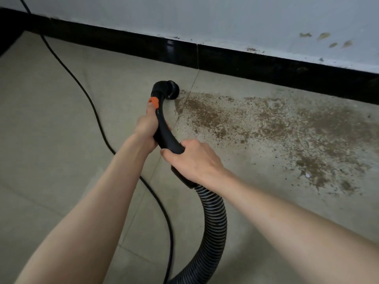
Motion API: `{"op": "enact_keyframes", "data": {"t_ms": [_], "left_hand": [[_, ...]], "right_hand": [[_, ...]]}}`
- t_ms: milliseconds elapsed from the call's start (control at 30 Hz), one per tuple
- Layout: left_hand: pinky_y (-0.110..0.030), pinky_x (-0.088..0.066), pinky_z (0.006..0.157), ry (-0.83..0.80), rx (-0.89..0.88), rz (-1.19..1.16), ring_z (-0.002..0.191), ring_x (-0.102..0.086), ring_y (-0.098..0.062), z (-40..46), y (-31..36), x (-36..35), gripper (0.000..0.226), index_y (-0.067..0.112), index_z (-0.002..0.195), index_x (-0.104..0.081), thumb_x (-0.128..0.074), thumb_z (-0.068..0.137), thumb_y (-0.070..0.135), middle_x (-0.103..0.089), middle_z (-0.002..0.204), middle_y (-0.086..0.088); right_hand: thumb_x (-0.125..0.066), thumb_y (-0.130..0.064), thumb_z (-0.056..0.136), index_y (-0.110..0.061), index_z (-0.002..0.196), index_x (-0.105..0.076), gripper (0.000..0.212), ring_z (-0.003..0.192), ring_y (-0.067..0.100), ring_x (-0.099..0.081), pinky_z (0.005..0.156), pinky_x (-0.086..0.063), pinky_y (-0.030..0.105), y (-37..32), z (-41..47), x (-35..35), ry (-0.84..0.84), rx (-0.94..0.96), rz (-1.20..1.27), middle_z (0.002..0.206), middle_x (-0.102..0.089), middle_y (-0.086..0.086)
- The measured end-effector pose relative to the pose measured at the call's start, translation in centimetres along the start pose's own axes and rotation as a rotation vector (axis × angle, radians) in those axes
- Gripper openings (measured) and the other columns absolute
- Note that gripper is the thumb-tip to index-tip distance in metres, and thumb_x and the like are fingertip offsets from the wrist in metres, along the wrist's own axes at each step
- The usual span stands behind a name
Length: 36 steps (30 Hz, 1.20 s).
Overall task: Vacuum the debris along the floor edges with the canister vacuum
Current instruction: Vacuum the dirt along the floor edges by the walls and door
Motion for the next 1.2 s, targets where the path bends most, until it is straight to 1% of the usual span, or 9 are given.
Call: {"op": "enact_keyframes", "data": {"t_ms": [200,333,500,600,667,767,833,967,1200], "left_hand": [[-0.033,-0.048,0.065,0.025,-0.011,0.04,0.063,-0.053,-0.021,0.6,-0.1,-0.5,0.045,0.012,0.089,-0.051,-0.043,0.093,0.056,-0.054,0.072,-0.006],[-0.032,-0.047,0.059,0.031,-0.034,0.041,0.06,-0.053,-0.021,1.5,0.1,-0.5,0.041,0.014,0.088,-0.05,-0.042,0.095,0.054,-0.053,0.071,-0.007],[-0.032,-0.049,0.068,0.025,-0.061,0.071,0.067,-0.056,-0.022,3.7,1.7,-2.9,0.048,0.01,0.104,-0.054,-0.041,0.094,0.055,-0.056,0.078,-0.007],[-0.033,-0.05,0.076,0.004,-0.068,0.1,0.097,-0.063,-0.028,4.8,2.7,-5.5,0.061,0.007,0.126,-0.051,-0.038,0.094,0.057,-0.064,0.107,-0.013],[-0.034,-0.051,0.083,0.017,-0.077,0.115,0.107,-0.061,-0.029,5.2,3.2,-6.6,0.065,0.006,0.129,-0.05,-0.037,0.093,0.059,-0.061,0.122,-0.013],[-0.037,-0.051,0.091,0.011,-0.102,0.155,0.101,-0.061,-0.028,4.8,3.1,-7.9,0.066,0.006,0.129,-0.051,-0.038,0.093,0.06,-0.062,0.117,-0.014],[-0.037,-0.05,0.09,-0.002,-0.11,0.21,0.108,-0.06,-0.03,4.3,2.3,-8.7,0.069,0.006,0.129,-0.051,-0.037,0.092,0.062,-0.061,0.121,-0.015],[-0.038,-0.051,0.082,-0.045,-0.146,0.269,0.092,-0.06,-0.029,2.5,0.2,-10.7,0.066,0.002,0.126,-0.051,-0.034,0.095,0.058,-0.06,0.104,-0.016],[-0.043,-0.053,0.088,-0.182,-0.11,0.284,0.095,-0.061,-0.032,-1.0,-2.6,-16.0,0.072,0.0,0.127,-0.05,-0.033,0.093,0.061,-0.061,0.107,-0.018]], "right_hand": [[-0.055,-0.061,0.084,-0.023,0.074,-0.051,0.04,0.078,0.028,-0.067,0.06,-0.045,0.03,0.4,0.1,0.3,0.012,-0.003,0.008,0.084,-0.068,0.004],[-0.054,-0.062,0.084,-0.019,0.085,-0.059,0.043,0.074,0.026,-0.067,0.062,-0.05,0.033,0.7,1.0,-0.4,0.017,0.014,0.03,0.08,-0.068,0.003],[-0.055,-0.06,0.085,-0.021,0.081,-0.057,0.04,0.073,0.026,-0.066,0.06,-0.048,0.031,1.0,4.0,1.4,0.048,0.04,0.005,0.079,-0.066,0.002],[-0.055,-0.06,0.086,-0.021,0.086,-0.059,0.04,0.079,0.028,-0.066,0.065,-0.049,0.033,1.5,5.7,3.6,0.075,0.035,-0.011,0.087,-0.067,0.004],[-0.057,-0.059,0.086,-0.023,0.08,-0.058,0.037,0.078,0.026,-0.067,0.067,-0.052,0.035,2.0,6.1,4.4,0.066,0.042,0.03,0.085,-0.068,0.004],[-0.058,-0.058,0.085,-0.024,0.074,-0.059,0.035,0.074,0.025,-0.068,0.072,-0.058,0.04,3.1,5.6,4.8,0.079,0.042,0.102,0.08,-0.07,0.002],[-0.057,-0.059,0.085,-0.023,0.077,-0.063,0.037,0.071,0.024,-0.068,0.071,-0.058,0.041,4.2,4.6,4.6,0.103,0.023,0.136,0.078,-0.071,0.001],[-0.055,-0.059,0.086,-0.023,0.077,-0.06,0.037,0.069,0.02,-0.066,0.06,-0.05,0.032,6.8,2.0,4.8,0.16,-0.033,0.125,0.076,-0.07,-0.002],[-0.056,-0.058,0.086,-0.022,0.077,-0.059,0.038,0.066,0.021,-0.065,0.057,-0.047,0.031,10.5,-1.8,8.1,0.231,-0.103,0.08,0.073,-0.068,0.0]]}}
Point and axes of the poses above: each hand's wrist, its own z-axis towards the middle knuckle, its own x-axis out of the back of the hand, y = z × x, the point moved 7 cm from there along z, towards the middle knuckle
